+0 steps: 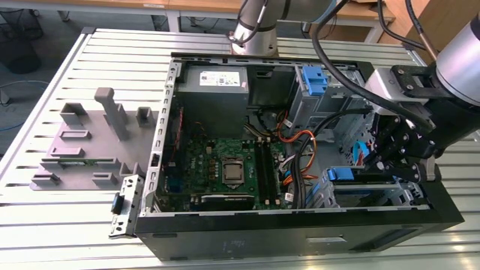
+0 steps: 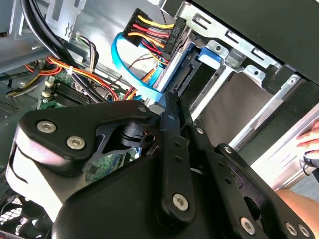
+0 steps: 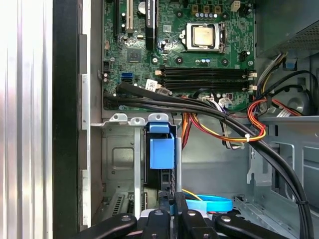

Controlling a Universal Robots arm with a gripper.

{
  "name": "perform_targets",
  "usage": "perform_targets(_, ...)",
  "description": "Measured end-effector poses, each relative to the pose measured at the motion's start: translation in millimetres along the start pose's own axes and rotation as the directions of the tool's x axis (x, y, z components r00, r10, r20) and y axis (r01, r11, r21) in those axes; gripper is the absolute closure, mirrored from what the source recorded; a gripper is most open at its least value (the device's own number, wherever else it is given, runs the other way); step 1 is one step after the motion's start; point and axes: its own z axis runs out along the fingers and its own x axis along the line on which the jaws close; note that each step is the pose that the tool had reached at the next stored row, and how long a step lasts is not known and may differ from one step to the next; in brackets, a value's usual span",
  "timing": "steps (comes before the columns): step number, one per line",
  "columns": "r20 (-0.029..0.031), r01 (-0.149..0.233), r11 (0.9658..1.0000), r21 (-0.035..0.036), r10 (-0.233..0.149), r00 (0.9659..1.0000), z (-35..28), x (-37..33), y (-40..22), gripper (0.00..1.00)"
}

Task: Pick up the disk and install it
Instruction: 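Insert the first disk wire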

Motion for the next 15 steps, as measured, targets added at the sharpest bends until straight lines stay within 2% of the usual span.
perform_targets(15, 0.0, 0.0, 1.0, 0.0002, 0.0, 1.0, 3.0, -0.2, 0.7, 0.84)
